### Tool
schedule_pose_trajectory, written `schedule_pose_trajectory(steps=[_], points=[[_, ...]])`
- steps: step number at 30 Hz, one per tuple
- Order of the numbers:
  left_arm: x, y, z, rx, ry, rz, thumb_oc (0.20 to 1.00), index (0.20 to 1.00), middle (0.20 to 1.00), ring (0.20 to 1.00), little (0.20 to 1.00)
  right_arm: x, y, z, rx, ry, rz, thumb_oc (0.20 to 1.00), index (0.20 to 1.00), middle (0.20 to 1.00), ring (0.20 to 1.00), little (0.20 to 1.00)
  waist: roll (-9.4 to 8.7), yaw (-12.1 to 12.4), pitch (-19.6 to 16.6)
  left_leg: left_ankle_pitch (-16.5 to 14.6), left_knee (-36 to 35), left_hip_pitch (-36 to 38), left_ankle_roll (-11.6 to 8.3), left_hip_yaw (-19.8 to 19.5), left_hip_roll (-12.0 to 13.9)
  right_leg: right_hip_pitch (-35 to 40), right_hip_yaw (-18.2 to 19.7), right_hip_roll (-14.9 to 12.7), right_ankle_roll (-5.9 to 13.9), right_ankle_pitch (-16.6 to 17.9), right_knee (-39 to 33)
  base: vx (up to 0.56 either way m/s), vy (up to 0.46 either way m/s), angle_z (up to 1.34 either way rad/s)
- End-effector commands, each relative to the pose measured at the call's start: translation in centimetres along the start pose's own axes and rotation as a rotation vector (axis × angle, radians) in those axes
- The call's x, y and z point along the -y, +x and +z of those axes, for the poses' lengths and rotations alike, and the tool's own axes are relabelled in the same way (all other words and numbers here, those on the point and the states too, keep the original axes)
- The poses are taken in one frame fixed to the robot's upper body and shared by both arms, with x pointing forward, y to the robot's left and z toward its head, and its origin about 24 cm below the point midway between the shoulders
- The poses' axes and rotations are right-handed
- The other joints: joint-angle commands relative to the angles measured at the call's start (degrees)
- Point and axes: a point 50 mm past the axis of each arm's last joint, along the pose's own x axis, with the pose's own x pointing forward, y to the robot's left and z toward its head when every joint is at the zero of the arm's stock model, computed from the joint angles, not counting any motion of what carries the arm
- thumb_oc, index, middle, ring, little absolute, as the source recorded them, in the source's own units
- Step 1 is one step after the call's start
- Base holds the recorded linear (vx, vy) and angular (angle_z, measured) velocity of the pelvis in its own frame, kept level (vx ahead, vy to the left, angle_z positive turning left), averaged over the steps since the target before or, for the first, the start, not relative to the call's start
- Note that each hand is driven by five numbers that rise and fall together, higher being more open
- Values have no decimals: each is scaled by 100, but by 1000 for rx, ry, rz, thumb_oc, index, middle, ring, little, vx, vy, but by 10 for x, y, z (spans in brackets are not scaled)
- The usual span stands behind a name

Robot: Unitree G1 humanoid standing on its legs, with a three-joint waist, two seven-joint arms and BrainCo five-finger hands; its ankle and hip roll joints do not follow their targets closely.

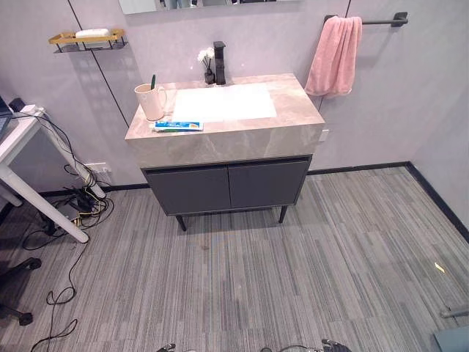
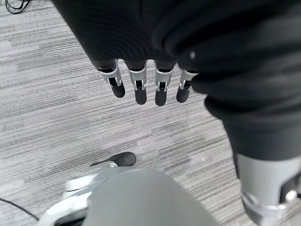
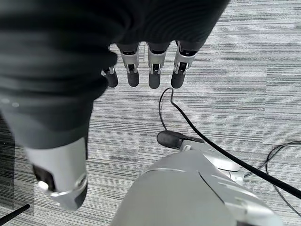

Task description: Put brush and paste in cup on sink, flatten towel.

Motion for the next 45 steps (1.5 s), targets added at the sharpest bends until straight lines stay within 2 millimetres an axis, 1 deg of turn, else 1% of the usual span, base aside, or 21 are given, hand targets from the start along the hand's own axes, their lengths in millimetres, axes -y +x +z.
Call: schedule_pose_trajectory(steps=[1,3,5,7,10,13,14,16,18,19,22,25,27,29,31,34,36,39,43,45], points=[[-12,0,4,-8,-19,36,1000,1000,1000,1000,1000,4,1,7,-10,-63,-17,1000,1000,1000,1000,1000,-377,70,-118,469,-288,-108,-153,-187,25,96,117,-694,657,369,54,5,-2,9],[-12,0,5,-1,-26,38,1000,1000,1000,1000,1000,4,1,8,-5,-67,-15,1000,1000,1000,1000,1000,-375,75,-97,462,-288,-83,-132,-198,21,98,120,-698,648,336,108,10,4,7],[-15,0,8,11,-45,49,1000,1000,1000,1000,1000,5,1,10,3,-73,-15,1000,1000,1000,1000,1000,-368,84,-28,452,-261,-48,-93,-225,20,24,122,-697,618,220,364,0,0,0],[-16,1,12,22,-51,53,1000,1000,1000,1000,1000,5,1,13,8,-74,-16,1000,1000,1000,1000,1000,-370,89,54,380,-83,-124,-60,-247,2,-103,139,-686,599,111,630,0,0,0],[-17,1,14,30,-56,55,1000,1000,1000,1000,1000,5,1,12,9,-39,-12,1000,1000,1000,1000,1000,-384,86,107,301,157,-232,-37,-278,-26,-185,120,-685,592,13,839,4,0,1],[-17,1,19,43,-49,52,1000,1000,1000,1000,1000,8,1,13,15,-22,-17,1000,1000,1000,1000,1000,-403,82,183,158,635,-469,-67,-279,-111,-236,76,-716,582,-74,981,-18,4,7],[-16,2,24,57,-36,47,1000,1000,1000,1000,1000,10,1,15,20,-28,-23,1000,1000,1000,1000,1000,-407,76,239,89,869,-608,-84,-261,-150,-285,55,-731,577,-102,1052,-65,12,9],[-14,3,30,72,19,38,1000,1000,1000,1000,1000,14,0,18,25,-30,-37,1000,1000,1000,1000,1000,-403,51,309,38,1078,-769,-129,-251,-186,-349,48,-752,570,-96,1096,-56,18,6],[-11,3,33,74,80,28,1000,1000,1000,1000,1000,15,0,20,34,-26,-42,1000,1000,1000,1000,1000,-396,40,302,1,1150,-828,-148,-217,-174,-391,68,-747,570,-80,1101,-8,9,2],[-12,3,35,80,90,29,1000,1000,1000,1000,1000,17,0,22,47,5,-49,1000,1000,1000,1000,1000,-399,18,291,-41,1234,-852,-169,-148,-164,-393,69,-760,566,-84,1105,36,21,-2],[-14,4,40,94,93,35,1000,1000,1000,1000,1000,14,1,27,81,44,-32,1000,1000,1000,1000,1000,-426,-46,314,-23,1377,-961,-262,58,-112,-402,39,-779,564,-89,1112,0,0,0],[-12,4,41,94,103,27,1000,1000,1000,1000,1000,16,0,28,83,47,-36,1000,1000,1000,1000,1000,-423,-63,335,-66,1504,-970,-285,218,-78,-469,28,-786,580,-131,1253,3,30,-1],[-13,4,39,88,105,29,1000,1000,1000,1000,1000,16,1,32,95,49,-35,1000,1000,1000,1000,1000,-405,-79,349,-178,1517,-945,-209,267,-93,-573,117,-784,612,-184,1458,-13,69,-8],[-15,4,41,92,106,37,1000,1000,1000,1000,1000,18,1,40,123,75,-43,1000,1000,1000,1000,1000,-355,-109,439,-295,1638,-1000,-79,323,-85,-903,205,-798,680,-287,1985,-74,105,-13],[-18,3,45,102,112,46,1000,1000,1000,1000,1000,18,1,45,141,78,-43,1000,1000,1000,1000,1000,-352,-140,510,-428,1845,-1094,6,369,-136,-1075,271,-866,738,-367,2307,-61,100,-13],[-23,3,47,108,112,61,1000,1000,1000,1000,1000,17,1,47,151,100,-46,1000,1000,1000,1000,1000,-349,-146,586,-615,2185,-1202,75,372,-193,-1176,300,-929,729,-511,2581,-17,74,-10],[-26,3,47,109,107,68,1000,1000,1000,1000,1000,16,1,45,142,94,-46,1000,1000,1000,1000,1000,-334,-142,596,-694,2276,-1203,128,364,-234,-1174,303,-953,731,-553,2620,22,73,4],[-26,2,44,104,112,64,1000,1000,1000,1000,1000,14,2,44,129,65,-39,1000,1000,1000,1000,1000,-306,-121,567,-704,2178,-1106,184,346,-291,-1092,313,-974,756,-537,2514,43,81,-1],[-27,2,40,95,121,69,1000,1000,1000,1000,1000,13,2,47,137,55,-32,1000,1000,1000,1000,1000,-296,-73,504,-625,1909,-929,225,400,-369,-956,411,-990,814,-391,2228,40,91,0],[-26,2,41,101,116,69,1000,1000,1000,1000,1000,12,2,46,134,87,-28,1000,1000,1000,1000,1000,-297,-46,472,-569,1725,-836,250,424,-405,-900,463,-1004,834,-303,2091,37,87,-3]])
